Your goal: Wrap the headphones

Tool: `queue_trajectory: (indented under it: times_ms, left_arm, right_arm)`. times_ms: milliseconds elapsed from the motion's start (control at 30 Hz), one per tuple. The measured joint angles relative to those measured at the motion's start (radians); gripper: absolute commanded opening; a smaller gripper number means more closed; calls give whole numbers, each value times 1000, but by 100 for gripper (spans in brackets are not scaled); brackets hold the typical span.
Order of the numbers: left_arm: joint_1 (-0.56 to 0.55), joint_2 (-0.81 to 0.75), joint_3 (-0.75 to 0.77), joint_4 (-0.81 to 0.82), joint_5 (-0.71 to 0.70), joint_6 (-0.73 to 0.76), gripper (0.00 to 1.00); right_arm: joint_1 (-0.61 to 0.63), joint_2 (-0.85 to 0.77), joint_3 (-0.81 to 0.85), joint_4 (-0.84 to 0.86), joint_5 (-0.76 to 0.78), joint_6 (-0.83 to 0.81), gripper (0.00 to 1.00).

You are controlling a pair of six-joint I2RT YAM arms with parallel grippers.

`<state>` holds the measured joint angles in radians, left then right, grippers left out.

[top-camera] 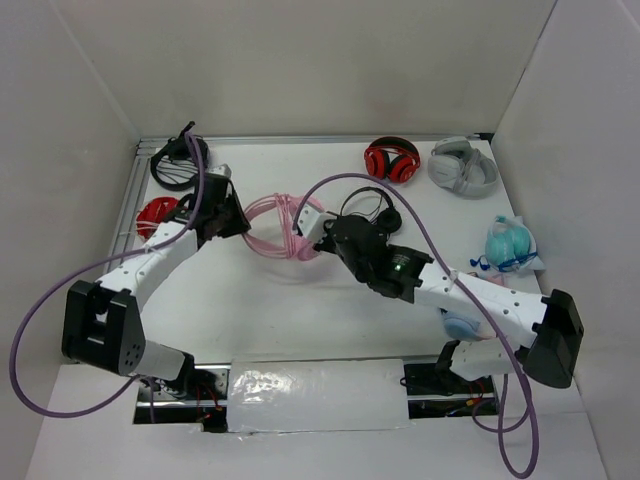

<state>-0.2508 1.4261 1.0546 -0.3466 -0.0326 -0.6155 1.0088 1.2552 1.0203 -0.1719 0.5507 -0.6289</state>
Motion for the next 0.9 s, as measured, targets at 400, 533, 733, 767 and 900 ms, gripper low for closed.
queue_trajectory:
  times_ms: [400, 533, 733, 767, 900]
  left_arm:
    - [-154, -202, -152, 154, 186, 202, 0]
    - [-170, -208, -204, 183, 273, 255, 0]
    - [-165, -262, -305, 209, 322, 276, 0]
    - [-165, -275, -318, 211, 326, 275, 0]
    - [-165, -306, -352, 208, 350, 278, 0]
  right_arm:
    - [-69, 118, 133, -71, -223, -94, 21]
    - [-69, 181, 133, -81, -231, -101, 26]
    - [-105, 217, 115, -94, -336, -80, 29]
    - [-117, 215, 103, -87, -367, -66, 30]
    - [-159, 195, 19, -45, -506, -8, 34]
